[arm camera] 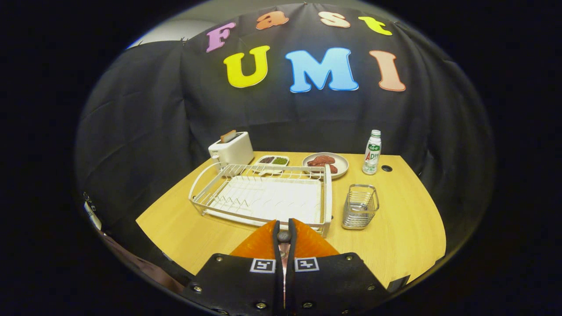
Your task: Take the plate from the dish rack, then take the spoon from the basket and place it into the plate.
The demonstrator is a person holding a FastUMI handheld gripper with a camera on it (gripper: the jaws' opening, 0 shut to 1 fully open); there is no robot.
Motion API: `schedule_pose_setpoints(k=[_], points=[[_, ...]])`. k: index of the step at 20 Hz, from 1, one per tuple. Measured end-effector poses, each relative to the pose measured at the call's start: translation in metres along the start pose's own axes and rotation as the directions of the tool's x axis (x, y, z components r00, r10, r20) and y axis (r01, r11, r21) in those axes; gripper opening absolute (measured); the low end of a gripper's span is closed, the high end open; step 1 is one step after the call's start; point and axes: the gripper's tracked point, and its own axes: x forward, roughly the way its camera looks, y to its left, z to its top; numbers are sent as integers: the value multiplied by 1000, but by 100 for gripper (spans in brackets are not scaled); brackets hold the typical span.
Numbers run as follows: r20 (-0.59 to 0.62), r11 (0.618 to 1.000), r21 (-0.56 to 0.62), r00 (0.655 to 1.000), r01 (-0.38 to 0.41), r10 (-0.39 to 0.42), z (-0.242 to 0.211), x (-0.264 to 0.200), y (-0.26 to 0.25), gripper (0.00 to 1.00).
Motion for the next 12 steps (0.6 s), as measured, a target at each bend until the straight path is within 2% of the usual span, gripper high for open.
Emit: schedule_pose_setpoints(k=[9,12], points=[[-41,996,38,996,-82,84,-25,34,28,2],[-34,993,57,994,-104,106,-29,34,23,1]])
